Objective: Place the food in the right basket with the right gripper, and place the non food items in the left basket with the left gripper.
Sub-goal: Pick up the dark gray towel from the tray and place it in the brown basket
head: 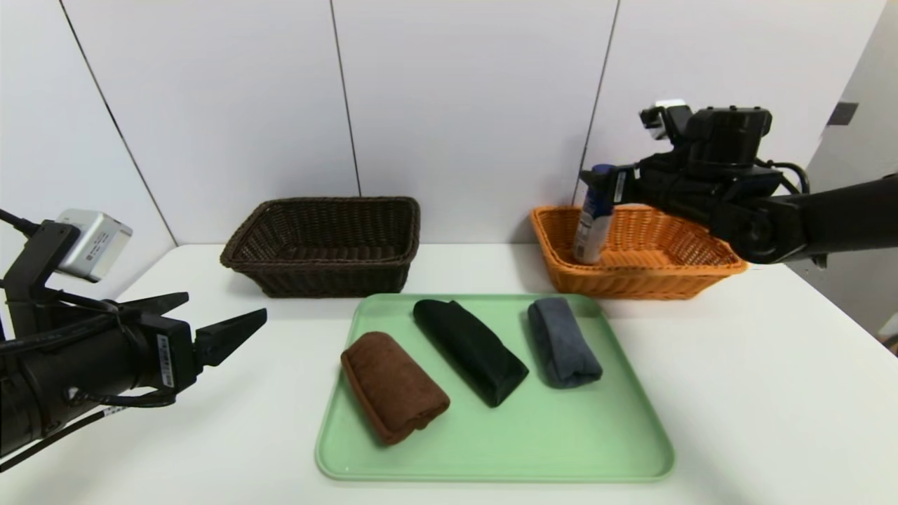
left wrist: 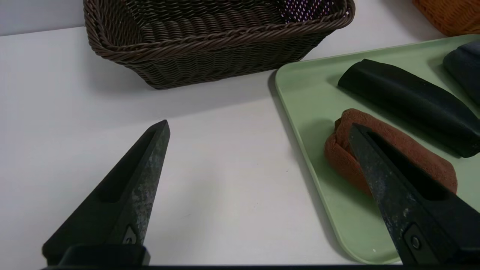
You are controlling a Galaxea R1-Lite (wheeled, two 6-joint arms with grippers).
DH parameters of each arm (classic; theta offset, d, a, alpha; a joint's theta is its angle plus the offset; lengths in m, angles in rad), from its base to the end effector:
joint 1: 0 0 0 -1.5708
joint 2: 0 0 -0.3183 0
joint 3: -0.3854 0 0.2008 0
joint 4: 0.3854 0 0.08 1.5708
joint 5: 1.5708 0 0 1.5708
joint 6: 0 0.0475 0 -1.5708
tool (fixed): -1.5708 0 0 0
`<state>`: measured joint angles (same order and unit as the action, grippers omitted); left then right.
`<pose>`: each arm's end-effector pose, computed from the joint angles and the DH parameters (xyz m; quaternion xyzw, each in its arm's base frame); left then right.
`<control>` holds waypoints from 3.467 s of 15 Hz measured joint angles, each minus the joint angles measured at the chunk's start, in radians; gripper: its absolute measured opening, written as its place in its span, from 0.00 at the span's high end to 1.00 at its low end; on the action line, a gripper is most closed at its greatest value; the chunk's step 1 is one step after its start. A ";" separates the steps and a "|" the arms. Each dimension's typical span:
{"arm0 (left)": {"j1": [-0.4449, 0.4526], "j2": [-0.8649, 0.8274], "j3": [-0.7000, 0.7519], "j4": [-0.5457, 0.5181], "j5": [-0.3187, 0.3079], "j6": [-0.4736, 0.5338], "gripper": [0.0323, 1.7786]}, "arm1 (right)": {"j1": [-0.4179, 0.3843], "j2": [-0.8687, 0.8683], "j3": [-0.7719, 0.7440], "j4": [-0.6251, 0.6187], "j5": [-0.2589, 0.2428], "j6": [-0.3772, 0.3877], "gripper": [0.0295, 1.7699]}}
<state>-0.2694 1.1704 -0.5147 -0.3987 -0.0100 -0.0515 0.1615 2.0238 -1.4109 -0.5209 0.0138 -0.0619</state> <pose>0.1857 -0.0518 0.2071 -0.0087 0.1306 -0.1348 0.9822 0.4558 0.0749 0.2292 -0.0342 0.0431 0.0888 0.9945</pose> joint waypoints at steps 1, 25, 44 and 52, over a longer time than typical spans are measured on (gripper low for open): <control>0.000 -0.001 -0.005 0.005 0.000 -0.010 0.05 | 0.001 -0.036 0.000 0.033 0.001 -0.001 0.08; -0.156 -0.033 -0.531 0.913 0.016 -0.076 0.05 | 0.411 -0.237 -0.532 1.579 -0.161 0.505 0.04; -0.192 -0.069 -0.496 0.912 0.015 -0.078 0.05 | 0.441 0.122 -0.533 1.538 -0.285 0.593 0.04; -0.192 -0.071 -0.496 0.910 0.015 -0.076 0.05 | 0.441 0.176 -0.533 1.523 -0.288 0.600 0.04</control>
<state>-0.4617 1.0996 -1.0106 0.5113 0.0053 -0.1274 0.6021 2.1996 -1.9434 1.0019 -0.2745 0.5377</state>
